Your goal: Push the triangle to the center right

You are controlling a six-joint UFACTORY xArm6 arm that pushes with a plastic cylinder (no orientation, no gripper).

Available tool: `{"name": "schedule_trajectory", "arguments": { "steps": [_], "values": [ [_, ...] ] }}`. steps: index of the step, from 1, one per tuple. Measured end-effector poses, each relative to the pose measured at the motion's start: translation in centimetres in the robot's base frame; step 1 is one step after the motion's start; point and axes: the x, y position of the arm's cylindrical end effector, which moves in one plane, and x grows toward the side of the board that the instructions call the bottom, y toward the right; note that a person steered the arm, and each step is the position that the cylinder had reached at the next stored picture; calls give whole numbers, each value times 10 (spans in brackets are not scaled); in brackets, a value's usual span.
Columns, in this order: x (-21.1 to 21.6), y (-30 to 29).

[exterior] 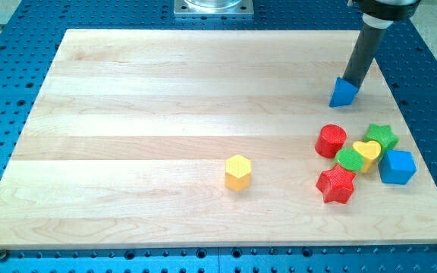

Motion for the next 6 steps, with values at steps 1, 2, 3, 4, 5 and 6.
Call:
{"name": "schedule_trajectory", "arguments": {
  "steps": [1,2,3,4,5,6],
  "values": [
    [-16,6],
    [-50,-14],
    [-43,-70],
    [-13,-70],
    [1,-47],
    [1,5]
  ]
}}
